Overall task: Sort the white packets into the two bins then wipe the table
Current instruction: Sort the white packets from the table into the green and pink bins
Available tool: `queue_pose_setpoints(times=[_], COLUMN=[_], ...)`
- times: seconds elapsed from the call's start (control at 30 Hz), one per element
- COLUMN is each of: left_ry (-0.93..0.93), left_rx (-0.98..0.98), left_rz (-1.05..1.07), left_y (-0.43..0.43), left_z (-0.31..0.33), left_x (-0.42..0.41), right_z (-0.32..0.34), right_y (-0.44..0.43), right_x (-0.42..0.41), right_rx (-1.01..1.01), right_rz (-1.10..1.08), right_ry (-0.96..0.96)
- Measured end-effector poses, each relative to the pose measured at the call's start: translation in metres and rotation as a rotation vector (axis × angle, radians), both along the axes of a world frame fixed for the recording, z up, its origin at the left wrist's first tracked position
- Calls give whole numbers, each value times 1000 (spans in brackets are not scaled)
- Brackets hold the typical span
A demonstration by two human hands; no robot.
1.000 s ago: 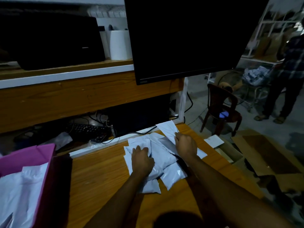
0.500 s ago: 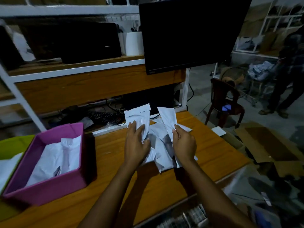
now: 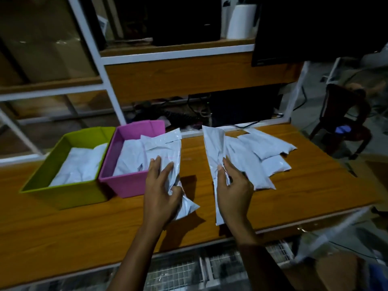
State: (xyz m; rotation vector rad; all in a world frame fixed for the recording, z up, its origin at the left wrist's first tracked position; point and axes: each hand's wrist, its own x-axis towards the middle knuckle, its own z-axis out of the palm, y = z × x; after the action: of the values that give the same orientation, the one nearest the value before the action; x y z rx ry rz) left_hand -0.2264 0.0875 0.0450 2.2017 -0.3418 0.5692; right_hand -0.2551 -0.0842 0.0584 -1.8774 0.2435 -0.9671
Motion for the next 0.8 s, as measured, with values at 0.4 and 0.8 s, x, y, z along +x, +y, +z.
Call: queue_pose_setpoints(times=[0.4,0.8], left_ry=[-25,172], left_rx=[59,320], left_rz=[114,92], left_y=[250,381], left_z=[19,32], left_x=[47,164], right_z=[20,49], right_y=[236,361], right_x=[52,161], right_rx=[-12,-168], right_rz=[177,144], right_ry=[20,177])
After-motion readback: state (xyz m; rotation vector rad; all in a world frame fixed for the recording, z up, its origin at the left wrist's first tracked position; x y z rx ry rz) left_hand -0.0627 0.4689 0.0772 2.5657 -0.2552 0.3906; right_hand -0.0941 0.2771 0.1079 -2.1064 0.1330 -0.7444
